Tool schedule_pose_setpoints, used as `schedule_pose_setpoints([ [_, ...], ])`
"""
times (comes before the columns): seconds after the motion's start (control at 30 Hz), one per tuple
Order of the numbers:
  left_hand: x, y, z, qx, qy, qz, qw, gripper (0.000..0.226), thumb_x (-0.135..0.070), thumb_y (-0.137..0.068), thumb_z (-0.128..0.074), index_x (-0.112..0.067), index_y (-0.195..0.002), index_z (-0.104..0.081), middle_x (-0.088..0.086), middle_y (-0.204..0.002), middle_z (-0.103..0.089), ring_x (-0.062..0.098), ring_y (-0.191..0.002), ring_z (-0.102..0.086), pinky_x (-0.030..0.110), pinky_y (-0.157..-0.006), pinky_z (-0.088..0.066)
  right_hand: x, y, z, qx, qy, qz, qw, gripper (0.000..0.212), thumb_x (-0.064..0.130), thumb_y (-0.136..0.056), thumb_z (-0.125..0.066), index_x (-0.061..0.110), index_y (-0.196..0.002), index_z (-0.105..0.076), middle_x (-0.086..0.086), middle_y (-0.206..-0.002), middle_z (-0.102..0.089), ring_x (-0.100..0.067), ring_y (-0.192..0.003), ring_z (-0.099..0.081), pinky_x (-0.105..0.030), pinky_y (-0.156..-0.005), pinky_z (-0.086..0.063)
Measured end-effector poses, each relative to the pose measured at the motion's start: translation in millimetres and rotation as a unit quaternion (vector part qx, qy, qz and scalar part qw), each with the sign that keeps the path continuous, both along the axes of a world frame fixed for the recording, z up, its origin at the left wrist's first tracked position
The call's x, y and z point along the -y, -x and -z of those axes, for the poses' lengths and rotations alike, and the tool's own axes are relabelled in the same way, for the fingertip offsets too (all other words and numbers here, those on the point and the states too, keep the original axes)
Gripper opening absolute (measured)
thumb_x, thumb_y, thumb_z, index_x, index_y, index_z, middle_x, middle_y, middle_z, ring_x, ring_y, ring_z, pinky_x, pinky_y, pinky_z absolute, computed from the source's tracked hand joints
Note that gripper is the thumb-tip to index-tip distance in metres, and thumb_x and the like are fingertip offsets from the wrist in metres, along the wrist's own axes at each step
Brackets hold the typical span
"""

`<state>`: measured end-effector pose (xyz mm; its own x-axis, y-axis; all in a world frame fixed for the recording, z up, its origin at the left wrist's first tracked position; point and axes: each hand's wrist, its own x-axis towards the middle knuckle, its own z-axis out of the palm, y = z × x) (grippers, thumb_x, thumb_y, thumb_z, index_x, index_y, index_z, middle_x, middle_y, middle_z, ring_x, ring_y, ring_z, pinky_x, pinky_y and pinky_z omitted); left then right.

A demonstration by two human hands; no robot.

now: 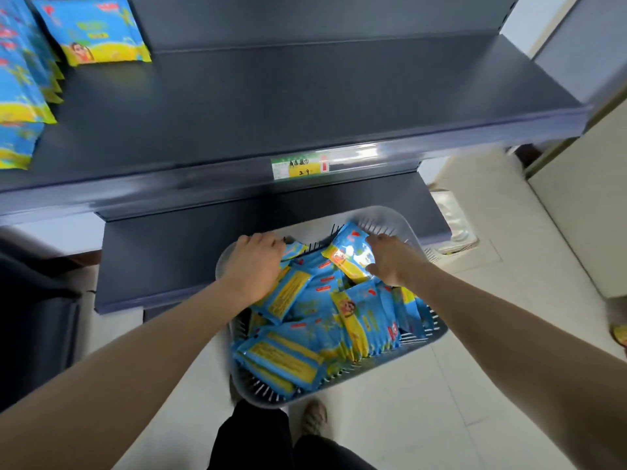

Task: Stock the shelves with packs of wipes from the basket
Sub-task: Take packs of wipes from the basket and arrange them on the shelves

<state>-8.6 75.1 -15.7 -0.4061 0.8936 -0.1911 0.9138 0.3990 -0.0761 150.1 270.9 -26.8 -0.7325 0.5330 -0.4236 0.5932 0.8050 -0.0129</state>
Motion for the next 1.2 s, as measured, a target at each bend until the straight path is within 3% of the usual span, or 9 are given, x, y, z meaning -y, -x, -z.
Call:
schedule_pose_setpoints([
  [0.13, 12.1, 7.0, 21.1, 0.008, 0.012, -0.067, 0.998, 0.042, -0.022, -0.089, -0.051, -0.01, -0.128, -0.04, 0.009, -0.125, -0.051, 0.026, -0.114, -0.049, 0.035, -0.095, -0.037, 2.1, 6.8, 24.5, 0.024, 0.037, 0.049, 0.998, 0.069, 0.025, -0.087, -0.059, 0.006, -0.142, -0.021, -0.019, -0.136, -0.044, -0.037, -0.117, -0.052, -0.044, -0.098, -0.043],
  [0.23, 12.6, 9.8, 30.3, 0.054, 0.029, -0.099, 0.993, 0.051, -0.022, -0.089, -0.055, -0.007, -0.133, -0.036, 0.013, -0.127, -0.052, 0.028, -0.114, -0.051, 0.037, -0.094, -0.043, 4.9, 11.6, 32.9, 0.035, 0.025, 0.079, 0.996, 0.071, 0.027, -0.086, -0.063, 0.004, -0.14, -0.023, -0.02, -0.139, -0.036, -0.039, -0.123, -0.044, -0.045, -0.1, -0.039],
  [0.4, 3.6, 8.4, 41.5, 0.09, 0.029, -0.129, 0.987, 0.038, -0.018, -0.09, -0.053, -0.006, -0.125, -0.044, 0.014, -0.123, -0.055, 0.029, -0.111, -0.052, 0.039, -0.09, -0.047, 2.0, 12.0, 41.6, 0.023, 0.001, 0.097, 0.995, 0.053, 0.013, -0.086, -0.057, 0.005, -0.133, -0.034, -0.019, -0.134, -0.038, -0.038, -0.124, -0.041, -0.044, -0.098, -0.041],
  [0.57, -6.2, 8.3, 51.5, 0.071, 0.053, -0.149, 0.985, 0.022, -0.012, -0.093, -0.045, -0.007, -0.112, -0.056, 0.012, -0.109, -0.063, 0.029, -0.098, -0.061, 0.036, -0.069, -0.047, -1.3, 8.0, 34.1, -0.01, 0.075, 0.069, 0.995, 0.029, 0.012, -0.086, -0.049, 0.01, -0.114, -0.042, -0.019, -0.11, -0.058, -0.037, -0.094, -0.057, -0.036, -0.071, -0.046],
  [0.73, -9.6, 6.9, 49.2, 0.063, 0.064, -0.162, 0.983, 0.022, -0.011, -0.091, -0.047, -0.01, -0.107, -0.062, 0.011, -0.103, -0.066, 0.028, -0.093, -0.063, 0.034, -0.064, -0.045, 0.4, 5.2, 1.0, -0.114, 0.091, 0.035, 0.989, 0.03, 0.017, -0.085, -0.053, 0.01, -0.111, -0.042, -0.02, -0.103, -0.061, -0.039, -0.092, -0.059, -0.037, -0.07, -0.044],
  [0.9, -10.6, 11.2, 17.3, 0.117, -0.039, -0.148, 0.981, 0.015, -0.018, -0.092, -0.042, -0.009, -0.1, -0.051, 0.017, -0.1, -0.063, 0.034, -0.087, -0.061, 0.038, -0.068, -0.046, -8.1, 11.1, -56.4, -0.156, 0.107, -0.013, 0.982, 0.023, 0.014, -0.082, -0.057, 0.013, -0.103, -0.049, -0.004, -0.087, -0.053, -0.026, -0.079, -0.052, -0.027, -0.064, -0.034],
  [1.0, -12.3, 14.1, -13.6, 0.213, -0.074, -0.164, 0.96, 0.013, -0.018, -0.095, -0.038, -0.006, -0.099, -0.039, 0.02, -0.086, -0.059, 0.038, -0.072, -0.059, 0.032, -0.052, -0.04, -10.0, 27.5, -97.0, -0.191, 0.091, -0.019, 0.977, 0.024, 0.016, -0.08, -0.062, 0.012, -0.102, -0.053, -0.003, -0.086, -0.054, -0.023, -0.074, -0.05, -0.026, -0.061, -0.032],
  [1.07, -9.6, 18.8, -37.2, 0.251, -0.082, -0.161, 0.951, 0.012, -0.019, -0.096, -0.038, -0.007, -0.095, -0.036, 0.015, -0.074, -0.055, 0.031, -0.056, -0.057, 0.028, -0.037, -0.038, -7.8, 43.3, -125.6, -0.214, 0.078, -0.033, 0.973, 0.026, 0.015, -0.076, -0.065, 0.013, -0.101, -0.057, -0.003, -0.086, -0.056, -0.022, -0.075, -0.05, -0.027, -0.062, -0.034],
  [1.2, 1.7, 40.2, -83.3, 0.257, -0.118, -0.158, 0.946, 0.018, -0.024, -0.095, -0.047, -0.008, -0.102, -0.043, 0.013, -0.087, -0.056, 0.023, -0.06, -0.055, 0.034, -0.051, -0.044, 5.2, 80.5, -177.7, -0.221, 0.018, -0.099, 0.97, 0.024, 0.018, -0.077, -0.062, 0.018, -0.101, -0.061, -0.005, -0.087, -0.058, -0.025, -0.079, -0.052, -0.031, -0.068, -0.045],
])
